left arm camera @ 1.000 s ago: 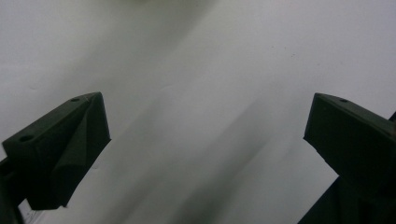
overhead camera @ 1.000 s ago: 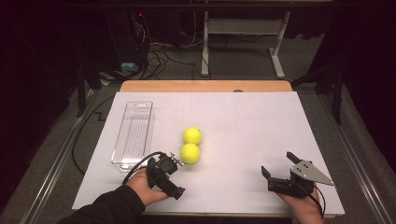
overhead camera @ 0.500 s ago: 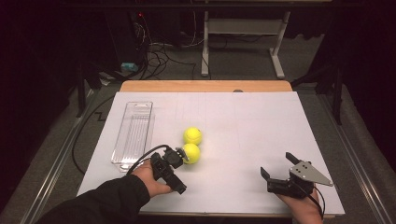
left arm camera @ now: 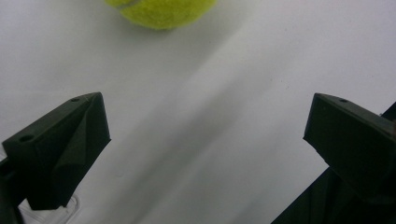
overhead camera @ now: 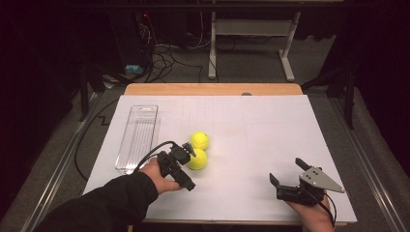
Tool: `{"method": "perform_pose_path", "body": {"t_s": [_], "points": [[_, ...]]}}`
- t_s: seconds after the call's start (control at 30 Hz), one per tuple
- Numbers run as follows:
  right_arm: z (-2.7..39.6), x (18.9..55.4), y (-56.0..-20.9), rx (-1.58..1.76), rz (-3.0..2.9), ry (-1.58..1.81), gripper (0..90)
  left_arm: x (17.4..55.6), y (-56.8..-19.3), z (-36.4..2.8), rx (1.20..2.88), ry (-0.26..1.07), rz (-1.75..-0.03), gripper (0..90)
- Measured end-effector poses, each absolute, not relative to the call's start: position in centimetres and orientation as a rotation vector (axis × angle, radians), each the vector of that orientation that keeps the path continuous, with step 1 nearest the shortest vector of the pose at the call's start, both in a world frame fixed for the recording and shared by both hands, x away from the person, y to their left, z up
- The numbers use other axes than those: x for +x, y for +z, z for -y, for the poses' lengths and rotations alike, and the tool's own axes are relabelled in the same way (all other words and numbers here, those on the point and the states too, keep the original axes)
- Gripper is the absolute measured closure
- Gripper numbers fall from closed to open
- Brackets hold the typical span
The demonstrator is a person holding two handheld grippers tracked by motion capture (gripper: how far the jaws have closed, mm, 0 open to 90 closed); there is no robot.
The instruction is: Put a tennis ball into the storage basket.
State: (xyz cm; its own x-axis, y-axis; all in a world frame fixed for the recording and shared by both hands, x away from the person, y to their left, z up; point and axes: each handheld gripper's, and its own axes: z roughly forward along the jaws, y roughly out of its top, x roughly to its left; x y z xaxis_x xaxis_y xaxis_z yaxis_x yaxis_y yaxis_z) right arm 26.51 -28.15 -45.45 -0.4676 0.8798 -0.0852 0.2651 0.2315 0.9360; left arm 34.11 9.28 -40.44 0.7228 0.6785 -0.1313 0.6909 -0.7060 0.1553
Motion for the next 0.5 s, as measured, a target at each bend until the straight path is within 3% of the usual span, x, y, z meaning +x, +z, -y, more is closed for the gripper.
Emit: {"method": "perform_pose_path", "body": {"t_s": [0.5], "points": [[28.2, 26.5, -45.4, 1.051, -1.869, 1.242, 0.0, 36.6, -39.5, -7.4, 2.725, -0.108, -1.11, 0.8]]}}
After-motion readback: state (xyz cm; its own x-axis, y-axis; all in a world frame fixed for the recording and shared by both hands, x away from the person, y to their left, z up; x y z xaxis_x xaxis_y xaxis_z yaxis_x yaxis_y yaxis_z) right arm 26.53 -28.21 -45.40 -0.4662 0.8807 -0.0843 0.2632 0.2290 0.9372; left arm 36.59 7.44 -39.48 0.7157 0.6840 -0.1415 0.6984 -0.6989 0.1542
